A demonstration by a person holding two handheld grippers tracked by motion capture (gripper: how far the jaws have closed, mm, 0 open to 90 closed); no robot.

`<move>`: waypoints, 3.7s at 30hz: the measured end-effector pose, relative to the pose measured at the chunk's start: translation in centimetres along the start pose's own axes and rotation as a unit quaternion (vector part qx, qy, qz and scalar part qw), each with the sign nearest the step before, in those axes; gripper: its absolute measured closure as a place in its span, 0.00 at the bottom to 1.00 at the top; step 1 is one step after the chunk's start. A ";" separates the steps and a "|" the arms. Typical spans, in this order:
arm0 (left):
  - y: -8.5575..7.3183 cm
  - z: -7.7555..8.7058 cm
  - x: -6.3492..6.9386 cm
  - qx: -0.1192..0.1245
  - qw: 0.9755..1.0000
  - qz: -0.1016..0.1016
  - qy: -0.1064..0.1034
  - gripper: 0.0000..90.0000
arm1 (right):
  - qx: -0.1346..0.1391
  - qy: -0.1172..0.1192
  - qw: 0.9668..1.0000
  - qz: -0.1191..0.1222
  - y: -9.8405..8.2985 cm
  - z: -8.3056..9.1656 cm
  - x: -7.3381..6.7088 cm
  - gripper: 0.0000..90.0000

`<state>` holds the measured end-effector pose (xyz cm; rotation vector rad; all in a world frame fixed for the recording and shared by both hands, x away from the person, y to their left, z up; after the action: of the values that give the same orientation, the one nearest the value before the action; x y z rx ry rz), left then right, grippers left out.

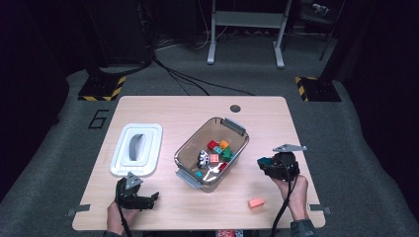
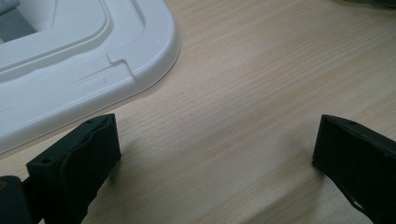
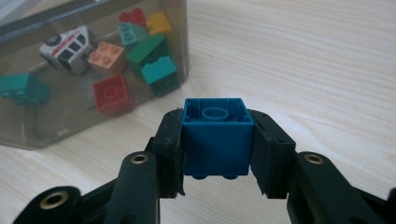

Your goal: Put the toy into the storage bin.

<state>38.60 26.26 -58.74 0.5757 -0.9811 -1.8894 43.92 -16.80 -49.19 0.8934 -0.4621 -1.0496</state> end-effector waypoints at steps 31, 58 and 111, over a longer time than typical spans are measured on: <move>0.0 0.0 0.0 0.000 1.000 0.000 0.000 0.01 | 0.023 0.000 0.999 0.027 5.9 0.8 -1.2 0.65; 0.0 0.0 0.0 0.000 1.000 0.000 0.000 0.01 | 0.033 0.024 0.997 0.068 10.2 0.3 -5.1 0.65; 0.0 0.0 -0.1 0.001 1.000 -0.005 0.004 0.01 | -0.043 0.103 0.986 0.121 6.5 -3.4 -11.6 0.65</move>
<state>38.66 26.33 -58.76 0.5893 -0.9781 -1.8929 44.64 -3.77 -44.93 0.8366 -0.3399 -0.7417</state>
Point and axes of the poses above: each handheld gripper's, and its own axes: z roughly backward along the jaws, y roughly out of its top, x roughly to its right, the point moved 8 cm from there along -z, roughly forward along the jaws, and after that the axes turned 9 degrees about x, right-handed, at the moved point
